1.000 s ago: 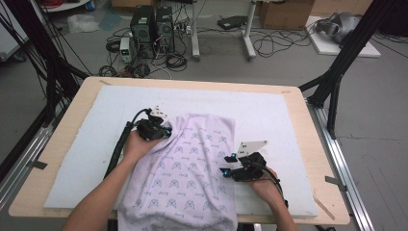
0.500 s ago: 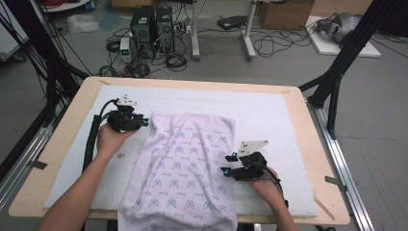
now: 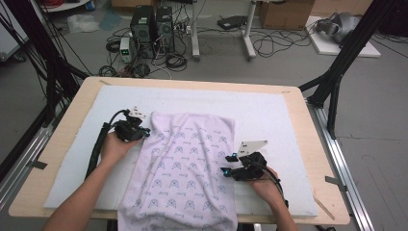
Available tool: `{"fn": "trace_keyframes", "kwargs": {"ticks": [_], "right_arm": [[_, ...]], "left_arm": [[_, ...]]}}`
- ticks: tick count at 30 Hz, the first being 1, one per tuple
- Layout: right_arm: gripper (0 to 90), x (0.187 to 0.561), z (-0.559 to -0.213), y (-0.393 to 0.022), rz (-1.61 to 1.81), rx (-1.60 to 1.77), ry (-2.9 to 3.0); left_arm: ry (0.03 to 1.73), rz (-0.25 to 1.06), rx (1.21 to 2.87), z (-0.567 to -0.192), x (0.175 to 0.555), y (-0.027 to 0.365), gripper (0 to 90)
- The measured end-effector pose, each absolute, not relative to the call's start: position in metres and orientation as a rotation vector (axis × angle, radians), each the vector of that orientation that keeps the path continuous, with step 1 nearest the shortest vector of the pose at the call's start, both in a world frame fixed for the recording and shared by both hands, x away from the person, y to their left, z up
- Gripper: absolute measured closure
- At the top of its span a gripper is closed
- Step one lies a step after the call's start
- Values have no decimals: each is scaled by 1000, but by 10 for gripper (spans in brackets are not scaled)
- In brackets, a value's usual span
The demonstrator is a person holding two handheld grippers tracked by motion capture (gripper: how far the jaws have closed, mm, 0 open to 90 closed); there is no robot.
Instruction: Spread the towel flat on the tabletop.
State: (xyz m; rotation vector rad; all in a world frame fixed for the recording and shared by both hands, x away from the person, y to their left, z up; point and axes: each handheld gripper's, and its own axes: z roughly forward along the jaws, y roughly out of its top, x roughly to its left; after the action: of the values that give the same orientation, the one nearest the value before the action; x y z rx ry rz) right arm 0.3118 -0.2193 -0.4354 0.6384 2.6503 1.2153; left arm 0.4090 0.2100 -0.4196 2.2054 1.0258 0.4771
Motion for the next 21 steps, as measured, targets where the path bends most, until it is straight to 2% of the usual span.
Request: {"fn": "trace_keyframes", "kwargs": {"ticks": [2,4,5,9,14,17,21], "right_arm": [[509,312,-435,-220,1217,640,2648],[510,313,-435,-220,1216,639,2646],[510,313,-436,-220,1217,641,2643],[523,319,-433,-223,1201,657,2634],[540,336,-428,-230,1177,702,2610],[546,355,-422,-233,1119,736,2576],[561,393,-406,-238,1099,807,2528]], "left_arm": [[1092,517,2123,-412,409,225,895],[1097,497,2079,-407,407,235,868],[1088,484,2078,-407,407,236,802],[1006,429,2111,-411,401,229,667],[949,389,2183,-424,396,219,617],[977,373,2207,-433,399,219,620],[975,417,2203,-435,400,221,798]]}}
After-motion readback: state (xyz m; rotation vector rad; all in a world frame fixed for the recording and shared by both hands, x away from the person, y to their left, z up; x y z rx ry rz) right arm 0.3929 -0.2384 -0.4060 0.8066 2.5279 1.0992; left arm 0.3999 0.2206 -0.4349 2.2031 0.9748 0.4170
